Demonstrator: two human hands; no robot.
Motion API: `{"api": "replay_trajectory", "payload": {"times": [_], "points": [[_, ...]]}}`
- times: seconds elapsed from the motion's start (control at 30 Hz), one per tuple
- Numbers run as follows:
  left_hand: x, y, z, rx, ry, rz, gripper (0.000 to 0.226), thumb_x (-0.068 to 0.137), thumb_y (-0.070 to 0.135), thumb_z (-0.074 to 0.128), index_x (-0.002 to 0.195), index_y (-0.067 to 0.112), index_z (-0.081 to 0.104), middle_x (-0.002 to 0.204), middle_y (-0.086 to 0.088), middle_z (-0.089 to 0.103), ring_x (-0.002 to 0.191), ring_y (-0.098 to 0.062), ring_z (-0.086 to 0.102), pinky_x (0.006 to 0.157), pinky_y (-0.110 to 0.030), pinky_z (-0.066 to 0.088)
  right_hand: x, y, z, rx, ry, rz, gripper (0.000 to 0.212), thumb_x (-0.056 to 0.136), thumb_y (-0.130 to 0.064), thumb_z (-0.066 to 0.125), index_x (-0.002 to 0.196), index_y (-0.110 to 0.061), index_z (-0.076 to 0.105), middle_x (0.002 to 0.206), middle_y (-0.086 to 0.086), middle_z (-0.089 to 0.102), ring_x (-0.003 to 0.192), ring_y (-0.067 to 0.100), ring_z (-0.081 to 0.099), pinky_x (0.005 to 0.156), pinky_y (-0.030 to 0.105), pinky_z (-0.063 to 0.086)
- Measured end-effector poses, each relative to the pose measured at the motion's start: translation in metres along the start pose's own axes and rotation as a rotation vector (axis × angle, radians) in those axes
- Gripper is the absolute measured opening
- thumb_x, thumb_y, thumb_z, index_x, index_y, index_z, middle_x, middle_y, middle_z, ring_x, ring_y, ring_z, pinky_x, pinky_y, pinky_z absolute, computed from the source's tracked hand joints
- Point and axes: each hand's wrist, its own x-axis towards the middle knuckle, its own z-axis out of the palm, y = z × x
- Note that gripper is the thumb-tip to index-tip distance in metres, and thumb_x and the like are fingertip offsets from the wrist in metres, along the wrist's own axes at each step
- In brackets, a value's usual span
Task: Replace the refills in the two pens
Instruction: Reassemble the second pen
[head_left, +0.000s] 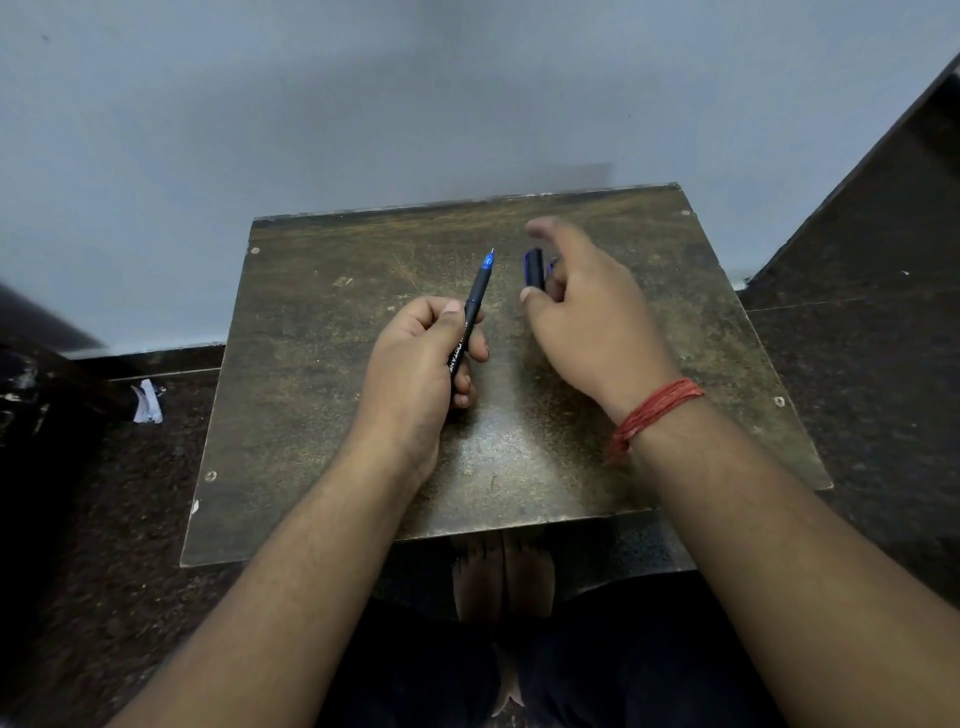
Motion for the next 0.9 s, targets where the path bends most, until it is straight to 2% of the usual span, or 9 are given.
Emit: {"api": "replay_trajectory", "payload": {"times": [0.07,0.17,0.27,0.4,0.63,0.8,0.9], "points": [[0.000,0.000,0.001,0.019,-0.006,0.001,0.015,0.102,0.018,0.047,0.095,0.012,0.059,0.064,0.003,0.059,0.045,-0.007,0.038,0.043,-0.022,0.031,0.002,0.001,-0.001,0.224,0.049,0.061,0.032,0.092,-0.020,0.062,0.122,-0.031,0.059,0.082,-0.004,0.054,0.076,0.014,0.061,0.067,0.028,0.047],[-0.002,0.000,0.002,0.051,-0.033,-0.003,0.017,0.103,0.020,0.047,0.099,0.010,0.059,0.064,0.004,0.059,0.046,-0.008,0.038,0.043,-0.022,0.031,0.004,0.000,-0.005,0.569,0.117,0.154,0.018,0.095,-0.017,0.063,0.111,-0.021,0.058,0.082,0.012,0.062,0.061,0.014,0.066,0.050,0.028,0.049],[-0.004,-0.001,0.003,0.079,-0.078,-0.005,0.019,0.104,0.022,0.047,0.097,0.010,0.060,0.063,0.004,0.059,0.046,-0.009,0.037,0.043,-0.023,0.031,0.005,0.000,-0.007,0.697,0.189,0.180,0.015,0.097,-0.014,0.060,0.109,-0.017,0.053,0.088,0.020,0.066,0.059,0.013,0.065,0.049,0.026,0.048],[-0.005,-0.001,0.004,0.083,-0.130,-0.002,0.021,0.103,0.022,0.048,0.088,0.017,0.062,0.063,0.002,0.059,0.046,-0.010,0.037,0.044,-0.023,0.031,0.006,0.002,-0.007,0.718,0.213,0.167,0.014,0.097,-0.015,0.060,0.108,-0.020,0.052,0.093,0.023,0.067,0.061,0.012,0.066,0.051,0.026,0.048],[-0.005,0.000,0.003,0.010,-0.152,-0.024,0.021,0.103,0.019,0.047,0.088,0.015,0.061,0.061,0.001,0.057,0.045,-0.010,0.036,0.043,-0.023,0.030,0.002,-0.003,-0.006,0.619,0.076,0.085,0.018,0.094,-0.018,0.065,0.111,-0.017,0.060,0.073,0.001,0.064,0.065,0.015,0.069,0.058,0.027,0.054],[-0.003,0.001,0.002,-0.099,-0.132,-0.077,0.017,0.101,0.015,0.047,0.089,0.012,0.058,0.059,0.002,0.054,0.044,-0.008,0.035,0.041,-0.022,0.028,-0.002,-0.009,-0.002,0.601,-0.044,0.006,0.015,0.094,-0.012,0.064,0.109,-0.012,0.061,0.076,0.012,0.064,0.063,0.014,0.065,0.059,0.031,0.055],[-0.004,0.003,0.001,-0.159,-0.129,-0.113,0.012,0.099,0.010,0.045,0.092,0.010,0.055,0.058,0.002,0.053,0.043,-0.008,0.034,0.040,-0.021,0.025,-0.003,-0.010,-0.001,0.604,-0.074,0.003,0.016,0.095,-0.013,0.063,0.110,-0.015,0.061,0.085,0.016,0.069,0.065,0.012,0.066,0.062,0.032,0.056]]}}
